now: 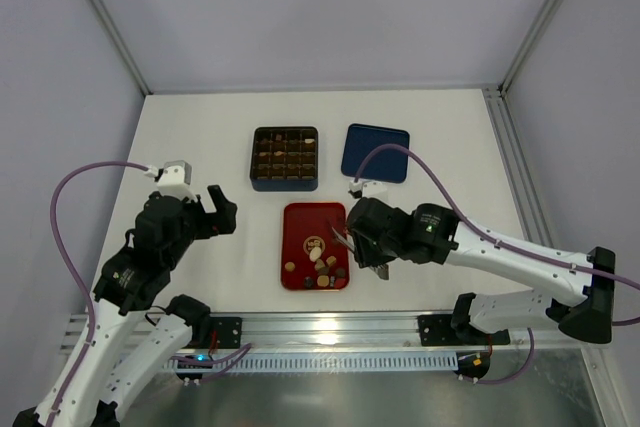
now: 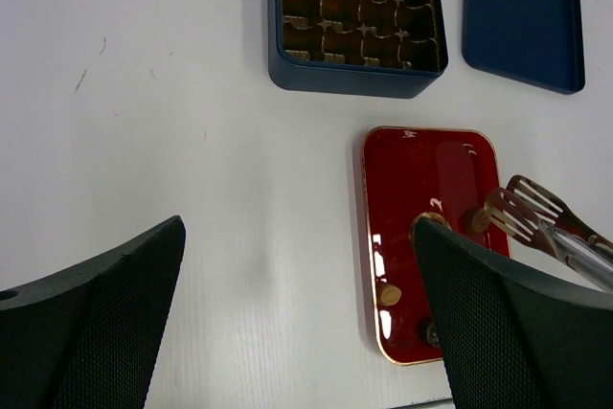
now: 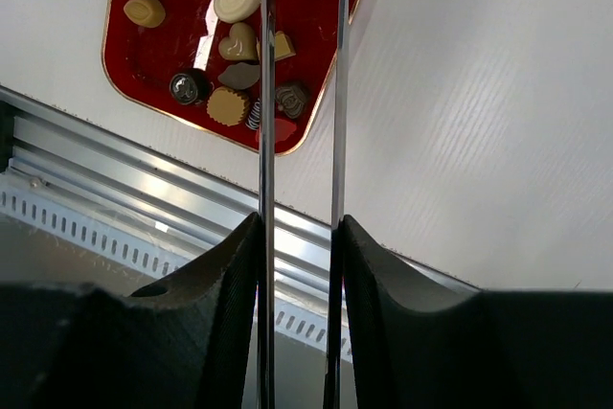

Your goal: Pack the chocolate

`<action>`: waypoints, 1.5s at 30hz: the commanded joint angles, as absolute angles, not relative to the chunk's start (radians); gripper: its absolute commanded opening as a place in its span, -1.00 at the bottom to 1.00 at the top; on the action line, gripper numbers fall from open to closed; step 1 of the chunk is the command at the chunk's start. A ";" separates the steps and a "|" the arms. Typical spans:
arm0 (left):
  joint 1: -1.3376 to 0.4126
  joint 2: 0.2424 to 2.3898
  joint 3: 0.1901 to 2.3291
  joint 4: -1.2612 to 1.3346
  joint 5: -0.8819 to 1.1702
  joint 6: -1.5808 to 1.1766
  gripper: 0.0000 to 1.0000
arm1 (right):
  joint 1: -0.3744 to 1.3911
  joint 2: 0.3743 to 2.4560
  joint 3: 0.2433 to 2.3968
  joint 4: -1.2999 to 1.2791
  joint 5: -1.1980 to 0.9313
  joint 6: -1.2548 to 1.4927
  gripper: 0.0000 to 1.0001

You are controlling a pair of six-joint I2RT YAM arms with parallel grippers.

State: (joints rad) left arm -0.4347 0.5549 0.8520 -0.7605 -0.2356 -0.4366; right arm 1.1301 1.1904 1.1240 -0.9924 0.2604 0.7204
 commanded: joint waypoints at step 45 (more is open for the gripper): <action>-0.437 0.526 0.845 -0.736 -0.235 -0.423 0.99 | 1.161 1.321 1.114 -0.910 0.247 0.767 -0.14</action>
